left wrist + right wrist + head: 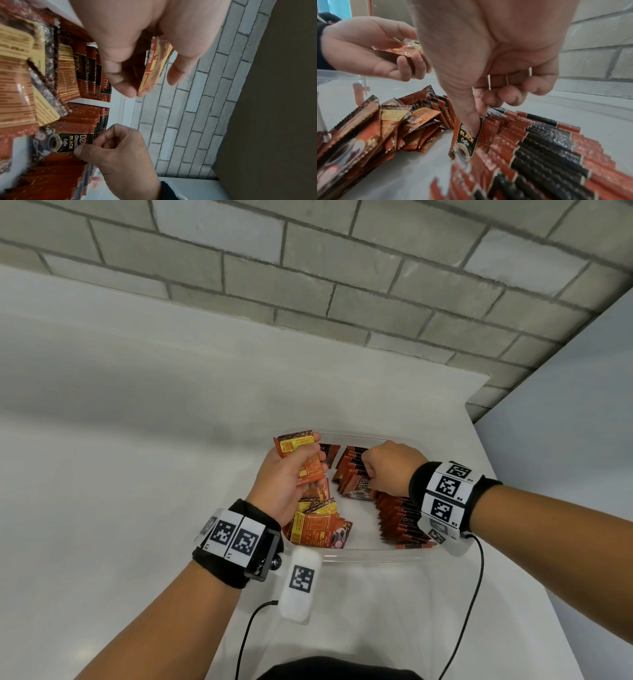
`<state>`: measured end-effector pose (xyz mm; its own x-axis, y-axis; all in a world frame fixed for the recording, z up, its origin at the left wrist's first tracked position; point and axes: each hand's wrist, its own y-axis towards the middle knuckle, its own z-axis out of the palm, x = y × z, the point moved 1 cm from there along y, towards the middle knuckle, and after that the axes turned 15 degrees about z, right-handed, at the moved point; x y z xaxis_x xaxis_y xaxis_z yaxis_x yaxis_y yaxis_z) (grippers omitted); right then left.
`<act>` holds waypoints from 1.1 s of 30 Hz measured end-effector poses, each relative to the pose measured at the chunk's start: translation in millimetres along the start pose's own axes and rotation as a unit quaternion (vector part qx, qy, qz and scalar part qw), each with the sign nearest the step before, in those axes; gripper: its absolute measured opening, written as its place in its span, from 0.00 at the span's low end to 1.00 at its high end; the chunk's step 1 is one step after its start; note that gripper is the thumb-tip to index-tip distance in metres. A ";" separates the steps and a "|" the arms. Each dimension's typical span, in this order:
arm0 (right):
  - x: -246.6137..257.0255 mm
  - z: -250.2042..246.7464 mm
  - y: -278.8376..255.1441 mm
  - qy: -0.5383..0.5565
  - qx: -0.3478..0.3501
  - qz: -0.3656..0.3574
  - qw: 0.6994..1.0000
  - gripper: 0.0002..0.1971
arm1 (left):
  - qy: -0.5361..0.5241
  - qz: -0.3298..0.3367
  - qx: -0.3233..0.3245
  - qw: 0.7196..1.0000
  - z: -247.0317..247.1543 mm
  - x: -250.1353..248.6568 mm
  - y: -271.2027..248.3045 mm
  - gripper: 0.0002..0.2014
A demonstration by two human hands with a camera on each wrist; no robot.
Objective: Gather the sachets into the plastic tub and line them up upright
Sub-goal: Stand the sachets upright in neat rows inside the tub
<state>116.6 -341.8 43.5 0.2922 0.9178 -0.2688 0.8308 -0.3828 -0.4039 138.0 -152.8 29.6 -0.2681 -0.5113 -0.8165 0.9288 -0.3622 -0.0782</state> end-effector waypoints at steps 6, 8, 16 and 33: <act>-1.2 -1.4 -2.2 0.013 -0.004 -0.003 1.000 0.03 | 0.005 -0.006 -0.008 1.000 0.8 -0.6 -1.0 0.06; -1.3 -1.1 -1.7 0.015 -0.004 -0.003 1.000 0.03 | 0.008 -0.011 -0.009 1.000 1.0 -0.9 -1.1 0.05; -1.0 0.1 -0.7 0.018 -0.004 -0.003 1.000 0.05 | 0.011 -0.014 -0.010 1.000 1.8 -0.9 -1.1 0.03; -9.6 -12.0 -15.0 0.120 -0.021 0.005 0.993 0.09 | -0.008 -0.029 0.006 1.000 0.8 -2.7 -0.9 0.05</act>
<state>107.1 -343.6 62.6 0.4008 0.9146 -0.0540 0.8452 -0.3918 -0.3634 137.7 -151.7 32.4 -0.3248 -0.5015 -0.8019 0.9089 -0.4000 -0.1180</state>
